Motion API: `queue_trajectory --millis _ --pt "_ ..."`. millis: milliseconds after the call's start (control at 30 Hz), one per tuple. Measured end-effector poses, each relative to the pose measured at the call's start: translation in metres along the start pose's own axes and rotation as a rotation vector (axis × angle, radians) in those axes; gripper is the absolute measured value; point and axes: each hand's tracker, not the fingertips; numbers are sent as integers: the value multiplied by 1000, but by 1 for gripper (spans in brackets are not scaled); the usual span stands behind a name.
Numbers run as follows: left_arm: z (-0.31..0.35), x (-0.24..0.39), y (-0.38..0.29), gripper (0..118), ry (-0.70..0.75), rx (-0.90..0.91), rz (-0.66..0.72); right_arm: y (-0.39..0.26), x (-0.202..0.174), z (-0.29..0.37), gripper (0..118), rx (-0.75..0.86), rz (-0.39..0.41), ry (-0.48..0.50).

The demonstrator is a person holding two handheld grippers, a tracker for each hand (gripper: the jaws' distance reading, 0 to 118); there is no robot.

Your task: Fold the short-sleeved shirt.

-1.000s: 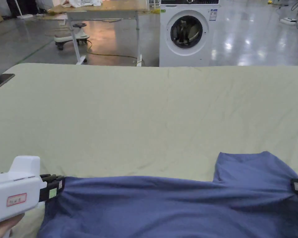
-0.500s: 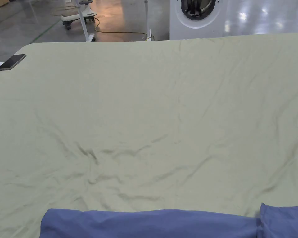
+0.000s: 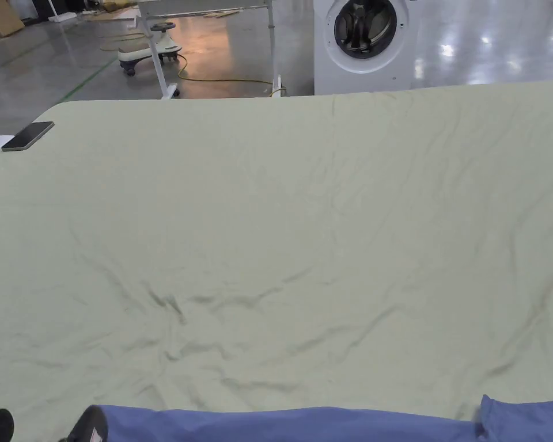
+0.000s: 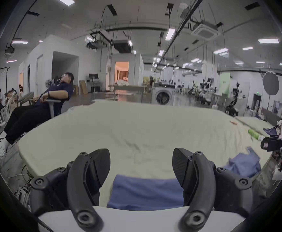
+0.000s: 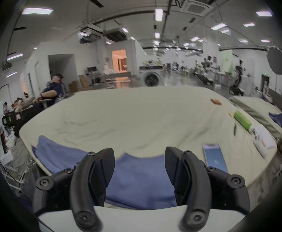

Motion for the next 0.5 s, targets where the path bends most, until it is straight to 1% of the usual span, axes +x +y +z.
queue_trajectory --millis 67,100,133,167,200,233,267,300,333,500 --pt "1 10 12 77 -37 17 -4 8 -6 -2 65 10 4 19" --pt "3 15 17 73 -47 24 -7 12 -11 -4 60 11 -1 39" --pt "5 20 22 65 -75 35 -23 15 -14 -6 50 11 -6 76" --pt "8 25 26 46 -97 45 -48 14 -15 -7 30 23 -16 100" --pt "11 30 29 32 -118 52 -75 14 -19 -7 12 39 -20 100" --pt "13 36 32 21 -132 54 -94 13 -23 -7 6 51 -29 92" --pt "15 40 33 13 -149 53 -117 13 -27 -7 4 58 -38 81" --pt "16 42 34 8 -155 48 -132 11 -28 -6 0 53 -37 88" --pt "17 44 34 0 -160 50 -140 10 -29 -7 0 50 -39 93" --pt "19 47 36 0 -176 50 -108 -1 -26 -6 0 53 -43 87"
